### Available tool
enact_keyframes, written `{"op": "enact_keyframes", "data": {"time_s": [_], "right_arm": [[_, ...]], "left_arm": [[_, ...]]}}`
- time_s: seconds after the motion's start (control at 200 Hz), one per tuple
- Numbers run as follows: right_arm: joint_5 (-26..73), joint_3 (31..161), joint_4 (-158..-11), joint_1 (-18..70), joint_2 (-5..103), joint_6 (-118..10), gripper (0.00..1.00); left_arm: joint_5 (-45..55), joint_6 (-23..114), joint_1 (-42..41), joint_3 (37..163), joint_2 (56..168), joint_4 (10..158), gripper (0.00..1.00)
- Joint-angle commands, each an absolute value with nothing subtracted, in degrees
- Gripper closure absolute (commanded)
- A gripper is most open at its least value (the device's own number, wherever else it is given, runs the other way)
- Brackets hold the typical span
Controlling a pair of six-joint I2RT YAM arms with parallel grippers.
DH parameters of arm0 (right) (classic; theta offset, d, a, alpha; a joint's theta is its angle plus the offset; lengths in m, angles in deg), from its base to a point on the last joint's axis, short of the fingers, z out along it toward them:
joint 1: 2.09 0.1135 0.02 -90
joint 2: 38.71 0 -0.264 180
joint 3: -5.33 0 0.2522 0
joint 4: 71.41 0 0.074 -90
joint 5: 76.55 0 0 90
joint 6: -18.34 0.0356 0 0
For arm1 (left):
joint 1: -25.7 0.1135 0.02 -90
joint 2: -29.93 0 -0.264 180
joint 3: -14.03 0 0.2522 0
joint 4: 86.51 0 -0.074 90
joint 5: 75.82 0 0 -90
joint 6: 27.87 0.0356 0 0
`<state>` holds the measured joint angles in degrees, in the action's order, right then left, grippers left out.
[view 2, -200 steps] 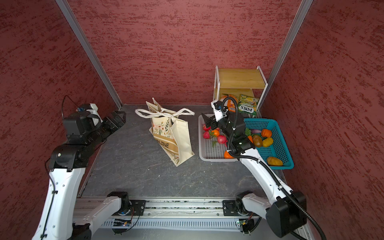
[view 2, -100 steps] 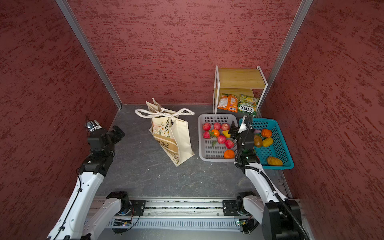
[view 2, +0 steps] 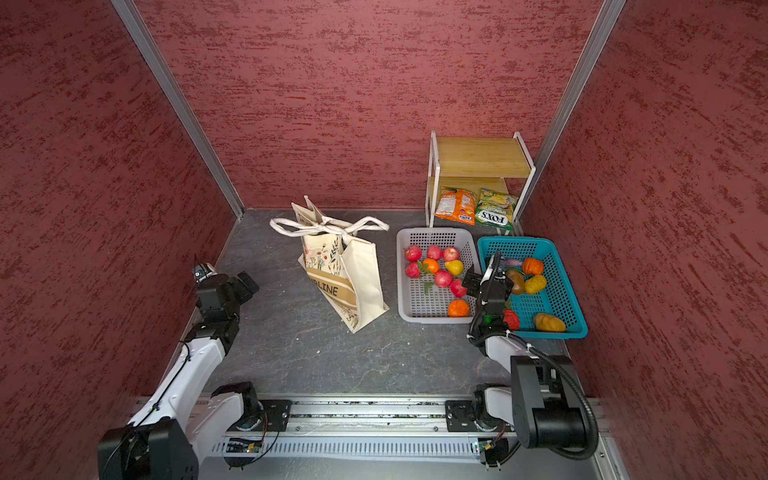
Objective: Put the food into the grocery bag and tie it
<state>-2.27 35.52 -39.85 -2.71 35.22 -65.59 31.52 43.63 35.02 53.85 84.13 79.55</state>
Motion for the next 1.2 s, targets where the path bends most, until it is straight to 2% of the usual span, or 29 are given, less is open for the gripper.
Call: {"op": "enact_keyframes", "data": {"time_s": [0.0, 0.23, 0.296, 0.441, 0.621, 0.802, 0.847, 0.892, 0.947, 1.037, 1.077, 1.192], "right_arm": [[-3.4, 33.7, -27.3, -3.2, 38.2, -66.2, 0.06], [1.4, 33.0, -13.5, -3.6, 50.4, -68.9, 0.05], [2.6, 34.5, -19.0, -3.8, 49.2, -68.4, 0.04], [4.0, 34.9, -18.7, -4.3, 49.7, -68.6, 0.03], [4.2, 35.0, -18.9, -4.5, 49.7, -68.5, 0.01], [4.3, 35.0, -18.9, -4.5, 49.7, -68.4, 0.01], [4.3, 35.0, -18.9, -4.5, 49.7, -68.4, 0.01], [4.2, 35.0, -18.9, -4.5, 49.7, -68.5, 0.01], [4.2, 35.0, -18.9, -4.5, 49.8, -68.5, 0.01], [4.1, 35.0, -18.8, -4.5, 49.8, -68.6, 0.01], [4.1, 35.0, -18.8, -4.5, 49.8, -68.7, 0.01], [4.2, 35.0, -18.8, -4.5, 49.7, -68.8, 0.01]], "left_arm": [[29.6, 45.6, 35.3, 52.1, 84.5, 87.2, 0.00], [26.4, 51.4, 35.7, 48.5, 89.1, 100.0, 0.00], [25.3, 52.4, 35.8, 47.7, 90.5, 103.5, 0.00], [21.7, 51.4, 35.7, 46.9, 94.9, 110.4, 0.00], [22.4, 51.7, 31.8, 48.1, 102.9, 117.5, 0.00], [22.5, 56.3, 29.3, 51.1, 112.4, 123.1, 0.00], [22.2, 58.0, 27.9, 52.6, 113.2, 120.4, 0.00], [20.4, 60.9, 26.5, 52.4, 115.9, 125.1, 0.01], [20.0, 61.2, 25.9, 52.2, 115.3, 124.3, 0.00], [15.3, 62.9, 26.4, 48.7, 118.7, 134.6, 0.00], [15.8, 62.9, 25.9, 49.3, 117.1, 130.0, 0.01], [14.5, 62.9, 26.6, 49.1, 118.2, 132.9, 0.01]]}}
